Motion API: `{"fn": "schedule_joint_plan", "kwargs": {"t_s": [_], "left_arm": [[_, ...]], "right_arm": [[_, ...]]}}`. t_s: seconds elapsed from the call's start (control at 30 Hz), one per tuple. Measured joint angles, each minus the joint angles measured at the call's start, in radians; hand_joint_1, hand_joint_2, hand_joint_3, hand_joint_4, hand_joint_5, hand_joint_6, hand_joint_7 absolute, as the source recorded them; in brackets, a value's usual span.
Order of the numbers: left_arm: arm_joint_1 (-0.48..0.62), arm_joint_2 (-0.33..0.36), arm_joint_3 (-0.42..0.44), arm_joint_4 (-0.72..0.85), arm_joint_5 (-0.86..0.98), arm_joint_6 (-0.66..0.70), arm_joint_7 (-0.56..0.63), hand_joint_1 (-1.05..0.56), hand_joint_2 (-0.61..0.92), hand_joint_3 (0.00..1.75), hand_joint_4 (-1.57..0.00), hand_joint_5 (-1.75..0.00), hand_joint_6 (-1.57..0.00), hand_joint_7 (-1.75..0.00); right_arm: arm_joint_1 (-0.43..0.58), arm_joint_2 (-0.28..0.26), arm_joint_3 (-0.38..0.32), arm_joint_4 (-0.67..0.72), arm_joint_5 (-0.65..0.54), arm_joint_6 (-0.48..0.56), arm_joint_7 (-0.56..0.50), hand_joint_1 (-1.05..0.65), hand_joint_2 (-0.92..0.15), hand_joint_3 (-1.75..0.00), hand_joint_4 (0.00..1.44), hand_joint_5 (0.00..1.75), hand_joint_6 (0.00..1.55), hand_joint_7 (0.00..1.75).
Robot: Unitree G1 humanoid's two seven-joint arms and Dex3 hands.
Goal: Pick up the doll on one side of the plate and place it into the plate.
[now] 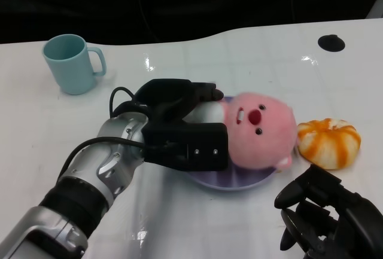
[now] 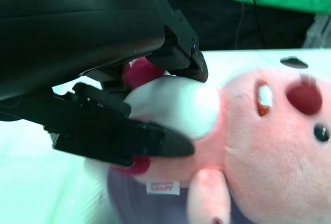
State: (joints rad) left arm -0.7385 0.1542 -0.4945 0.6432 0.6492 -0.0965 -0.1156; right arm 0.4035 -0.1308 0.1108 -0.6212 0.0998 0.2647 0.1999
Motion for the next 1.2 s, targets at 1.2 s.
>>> {"fn": "schedule_joint_plan", "kwargs": {"t_s": [1.2], "left_arm": [[0.111,0.177,0.107,-0.345,-0.114,-0.09,-0.165,-0.92,0.92,0.5,0.0,-0.51,-0.13,-0.04]], "right_arm": [[-0.021,0.005,-0.001,0.019,0.001,0.005,-0.003,-0.33,-0.92,-0.54,0.54,1.7,0.44,1.62]]}}
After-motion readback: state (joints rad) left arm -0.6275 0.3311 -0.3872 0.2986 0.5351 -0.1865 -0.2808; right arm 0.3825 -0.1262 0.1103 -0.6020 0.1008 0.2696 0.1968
